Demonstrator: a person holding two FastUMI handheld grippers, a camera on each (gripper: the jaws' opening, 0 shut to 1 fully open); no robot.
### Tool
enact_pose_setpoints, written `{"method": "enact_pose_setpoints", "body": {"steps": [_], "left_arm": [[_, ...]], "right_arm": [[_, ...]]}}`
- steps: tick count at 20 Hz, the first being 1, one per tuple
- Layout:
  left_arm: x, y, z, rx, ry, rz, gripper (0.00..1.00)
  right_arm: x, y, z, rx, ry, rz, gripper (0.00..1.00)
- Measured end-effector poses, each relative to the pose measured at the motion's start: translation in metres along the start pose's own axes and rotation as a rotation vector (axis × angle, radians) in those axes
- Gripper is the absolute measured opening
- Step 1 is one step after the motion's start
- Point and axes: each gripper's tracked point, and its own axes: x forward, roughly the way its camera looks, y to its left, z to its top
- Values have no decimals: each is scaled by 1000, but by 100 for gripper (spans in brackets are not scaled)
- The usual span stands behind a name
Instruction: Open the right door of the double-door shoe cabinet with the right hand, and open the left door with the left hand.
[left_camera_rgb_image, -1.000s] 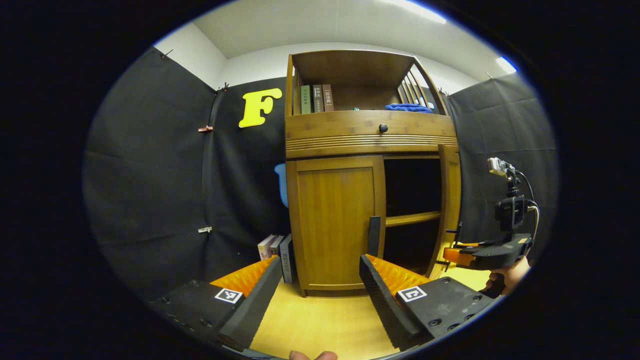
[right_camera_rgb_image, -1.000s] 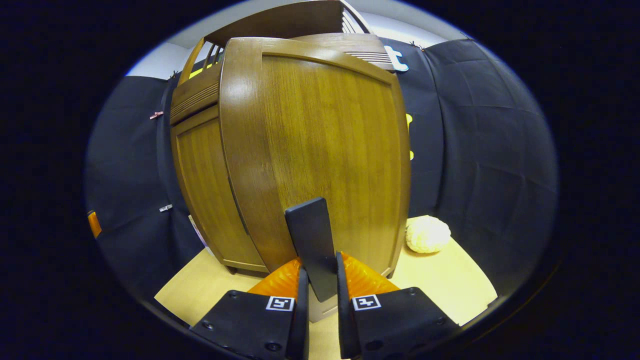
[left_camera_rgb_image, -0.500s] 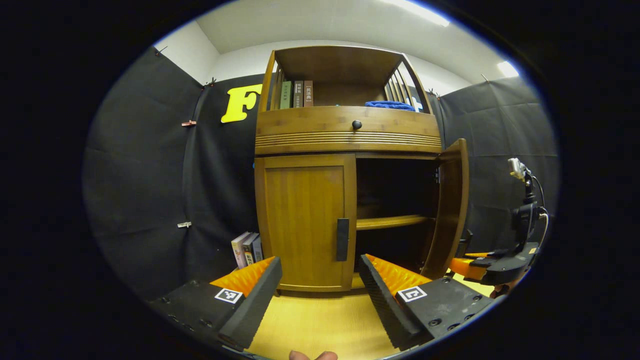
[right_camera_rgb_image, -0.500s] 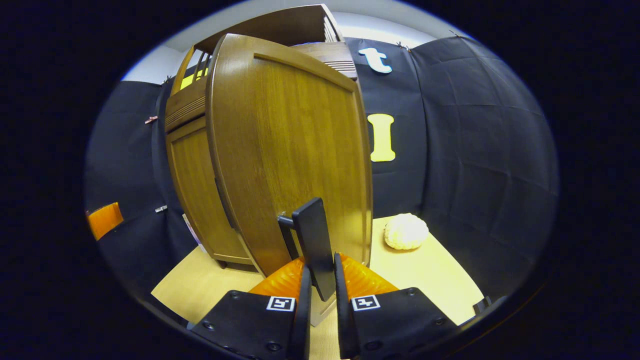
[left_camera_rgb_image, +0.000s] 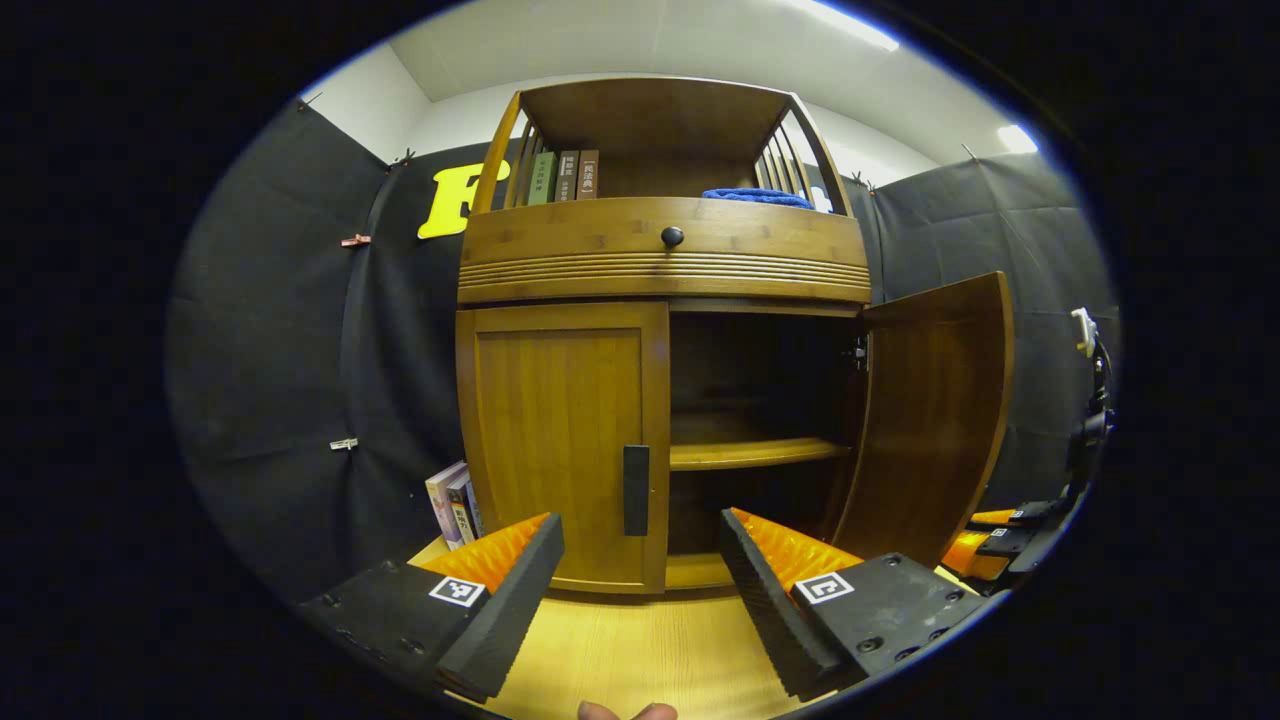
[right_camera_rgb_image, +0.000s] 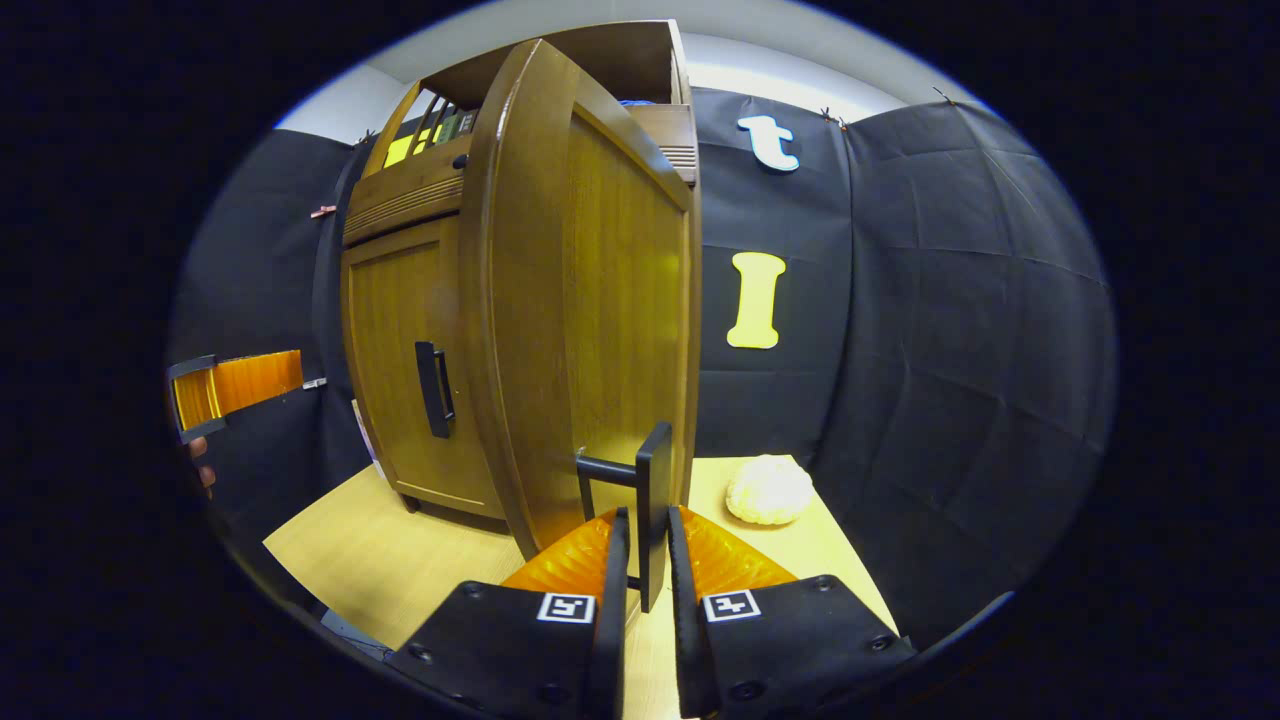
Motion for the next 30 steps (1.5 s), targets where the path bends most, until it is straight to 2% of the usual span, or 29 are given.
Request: {"method": "enact_pose_setpoints", "body": {"steps": [2, 7, 10, 16, 19, 21, 22, 26, 27, 30], "left_arm": [[4, -8, 1, 13, 4, -3, 96], [17, -28, 3, 16, 4, -5, 96], [26, -40, 5, 22, 3, -16, 96], [43, -45, 0, 32, 0, -10, 96], [56, -39, -2, 41, -4, 1, 96], [69, -32, -5, 56, -14, 9, 96], [76, -29, -7, 61, -21, 13, 96], [113, -14, -19, 45, -10, 22, 96], [123, -10, -22, 37, -4, 28, 96], [151, 3, -30, 25, 8, 41, 96]], "right_arm": [[0, -9, 0, 18, -3, -1, 21], [1, -24, 2, 61, -14, -34, 21], [1, -29, 3, 111, -6, -15, 21], [3, -34, 4, 102, -5, -16, 21], [-2, -44, 5, 118, -14, -54, 21], [-8, -57, 7, 137, -32, -111, 22], [-8, -61, 8, 147, -49, -128, 29], [-17, -76, 17, 84, -106, -183, 100], [-21, -80, 20, 61, -123, -190, 95], [-30, -86, 20, 8, -160, -207, 100]]}}
